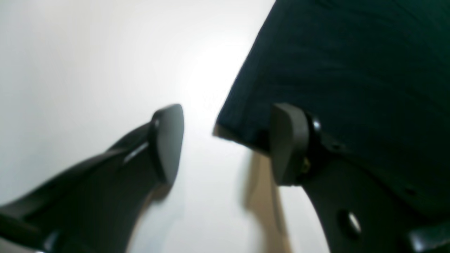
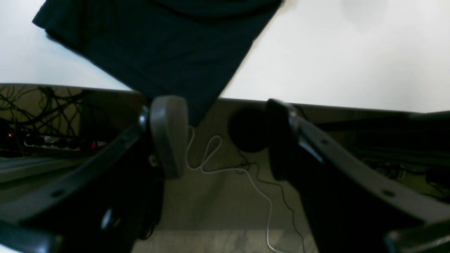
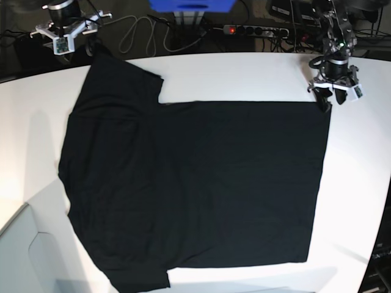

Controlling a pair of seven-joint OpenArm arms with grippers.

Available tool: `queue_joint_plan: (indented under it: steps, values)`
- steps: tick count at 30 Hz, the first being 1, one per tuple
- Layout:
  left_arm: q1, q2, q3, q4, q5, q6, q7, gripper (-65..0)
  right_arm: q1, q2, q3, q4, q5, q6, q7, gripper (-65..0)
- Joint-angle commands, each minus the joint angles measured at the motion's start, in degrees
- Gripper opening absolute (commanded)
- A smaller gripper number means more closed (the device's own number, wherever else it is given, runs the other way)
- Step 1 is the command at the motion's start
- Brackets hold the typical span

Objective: Fold the T-shirt properly
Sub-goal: 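Move both grippers down to the shirt's shoulder corners by the collar, then grasp the shoulder corners of the black shirt with both grippers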

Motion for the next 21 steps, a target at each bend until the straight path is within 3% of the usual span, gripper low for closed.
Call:
queue_joint_plan:
  steps: [1, 5, 7, 10, 14, 21]
  values:
    - [-0.44, -0.64, -0.07, -0.22, -0.07, 0.17, 1.02, -27.9, -0.85, 0.29, 0.34, 0.81, -0.19, -0.03, 1.18, -30.9]
    - [-0.61, -0.82, 1.60, -0.75, -0.15, 0.08, 1.02, -28.0, -0.85, 0.29, 0.34, 0.81, -0.19, -0.03, 1.18, -30.9]
    - [-0.61, -1.08, 3.18, -0.92, -0.15, 0.08, 1.02, -31.1, -0.85, 0.29, 0.34, 0.81, -0.19, -0.03, 1.18, -30.9]
    - [-0.61, -0.91, 3.62, -1.10, -0.15, -0.01, 1.02, -42.6, -0.85, 0.29, 0.34, 0.81, -0.19, -0.03, 1.18, -30.8]
    - [-0.53, -0.73, 3.62, -1.19, -0.15, -0.01, 1.02, -63.9, -0.85, 0.29, 0.34, 0.81, -0.19, -0.03, 1.18, -30.8]
    - [0.00, -0.73, 3.44, -0.40, -0.15, -0.01, 1.02, -65.0, -0.76, 0.29, -0.98, 0.81, -0.19, 0.23, 1.18, -29.5]
